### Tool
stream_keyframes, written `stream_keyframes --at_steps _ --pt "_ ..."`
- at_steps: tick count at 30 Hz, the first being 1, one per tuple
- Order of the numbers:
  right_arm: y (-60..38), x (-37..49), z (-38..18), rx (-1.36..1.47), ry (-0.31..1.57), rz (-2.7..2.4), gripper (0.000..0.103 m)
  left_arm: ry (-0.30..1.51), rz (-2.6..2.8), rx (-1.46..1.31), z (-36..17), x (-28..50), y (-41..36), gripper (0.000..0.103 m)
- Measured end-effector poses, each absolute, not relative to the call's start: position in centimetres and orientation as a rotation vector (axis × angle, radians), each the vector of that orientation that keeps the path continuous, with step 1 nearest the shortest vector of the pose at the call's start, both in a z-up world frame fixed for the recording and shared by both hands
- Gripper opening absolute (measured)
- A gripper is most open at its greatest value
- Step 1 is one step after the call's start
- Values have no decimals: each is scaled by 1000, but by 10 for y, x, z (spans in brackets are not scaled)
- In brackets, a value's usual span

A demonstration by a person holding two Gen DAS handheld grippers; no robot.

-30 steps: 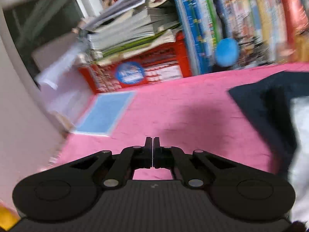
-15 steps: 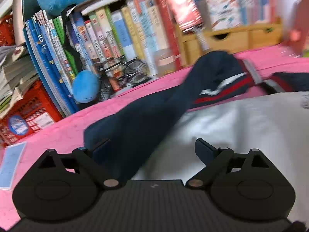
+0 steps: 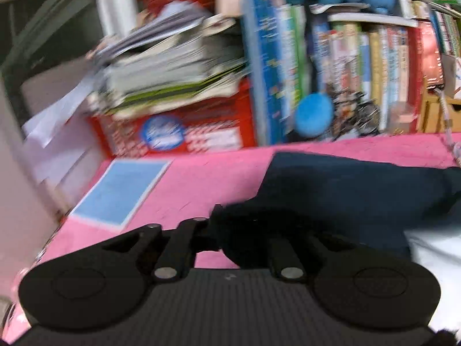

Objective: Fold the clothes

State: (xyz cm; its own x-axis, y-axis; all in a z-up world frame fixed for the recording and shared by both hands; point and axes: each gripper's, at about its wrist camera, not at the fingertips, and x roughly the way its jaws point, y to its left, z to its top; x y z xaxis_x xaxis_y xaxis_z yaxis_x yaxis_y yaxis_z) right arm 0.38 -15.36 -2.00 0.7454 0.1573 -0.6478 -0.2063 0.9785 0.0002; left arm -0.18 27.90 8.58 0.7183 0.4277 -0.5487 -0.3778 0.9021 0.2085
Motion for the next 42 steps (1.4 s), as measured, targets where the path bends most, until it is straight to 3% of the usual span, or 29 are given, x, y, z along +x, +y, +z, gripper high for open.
stream_keyframes --at_steps 7,10,14,17,21,22,23,24,28,35,42 --pt "-148 -5 -8 -115 670 241 102 817 399 62 36 -32 297 24" --pt "-149 -19 19 -155 551 334 103 795 372 13 43 -48 298 38" --pt "-137 2 52 -218 478 431 103 724 249 -153 60 -76 300 43" --pt "-118 56 57 -200 577 524 103 686 151 -149 72 -95 279 50" --pt "-86 131 37 -99 855 568 103 660 -24 -101 84 -109 241 55" --pt "-84 139 32 -44 898 580 93 659 -81 -113 86 -110 231 58" --pt "-82 143 29 -5 926 593 65 663 -141 -124 85 -109 221 59" --pt "-80 138 29 -2 923 611 50 667 -200 -134 84 -107 211 61" --pt "-74 109 40 -73 864 664 16 729 -347 -107 63 -83 160 61" --pt "-95 34 67 -117 769 803 13 764 -342 -150 38 -39 117 61" --pt "-103 -48 81 -153 666 983 14 741 -282 89 34 -51 86 63"
